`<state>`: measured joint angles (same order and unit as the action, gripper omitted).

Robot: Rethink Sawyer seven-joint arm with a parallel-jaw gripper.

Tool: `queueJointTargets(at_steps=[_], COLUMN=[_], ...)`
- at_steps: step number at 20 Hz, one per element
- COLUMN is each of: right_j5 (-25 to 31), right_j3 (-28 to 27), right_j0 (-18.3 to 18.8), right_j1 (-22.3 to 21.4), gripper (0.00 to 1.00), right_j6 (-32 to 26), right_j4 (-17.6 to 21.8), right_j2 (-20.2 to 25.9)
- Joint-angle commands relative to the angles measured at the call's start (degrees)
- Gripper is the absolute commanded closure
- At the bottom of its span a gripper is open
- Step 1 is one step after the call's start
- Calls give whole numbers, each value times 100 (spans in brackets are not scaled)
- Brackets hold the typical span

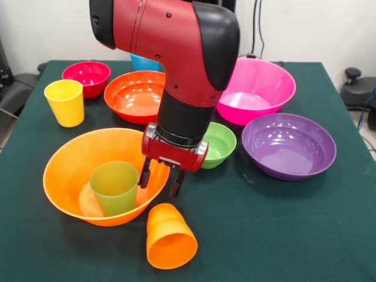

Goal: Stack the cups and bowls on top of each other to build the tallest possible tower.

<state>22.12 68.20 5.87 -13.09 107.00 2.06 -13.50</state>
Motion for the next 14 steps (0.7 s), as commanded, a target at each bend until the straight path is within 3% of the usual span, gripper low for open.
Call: queueJointTargets(at_steps=[1, 7, 14], right_j5=[1080, 1708, 2141], right_j3=[130, 177, -341], right_j0=[-99, -204, -170], right_j1=[-321, -753, -701], gripper=[0, 0, 0], right_j6=[621, 583, 541], right_j4=[-284, -432, -527], right_j2=[467, 466, 540])
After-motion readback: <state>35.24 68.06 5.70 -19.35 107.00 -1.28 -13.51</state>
